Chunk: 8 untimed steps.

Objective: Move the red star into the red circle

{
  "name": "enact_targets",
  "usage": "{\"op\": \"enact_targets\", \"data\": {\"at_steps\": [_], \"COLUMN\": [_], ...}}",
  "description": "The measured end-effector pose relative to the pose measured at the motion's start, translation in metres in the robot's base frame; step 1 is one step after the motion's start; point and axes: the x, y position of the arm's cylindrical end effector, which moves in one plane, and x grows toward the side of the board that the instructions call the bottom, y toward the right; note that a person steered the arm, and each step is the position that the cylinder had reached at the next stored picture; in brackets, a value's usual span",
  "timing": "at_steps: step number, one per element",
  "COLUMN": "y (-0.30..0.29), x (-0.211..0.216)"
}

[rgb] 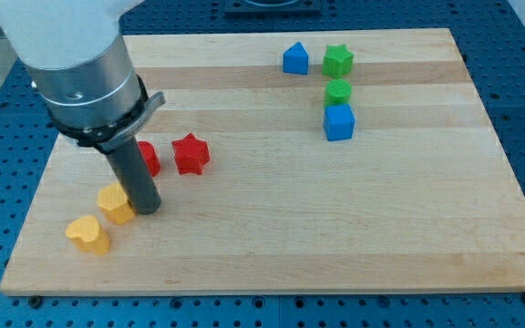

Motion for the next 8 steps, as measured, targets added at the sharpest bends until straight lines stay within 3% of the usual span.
{"op": "enact_targets", "data": {"at_steps": [1, 3, 8], "y": [0.0, 0.061, 0.087], "x": [-0.002, -0.031, -0.129]}}
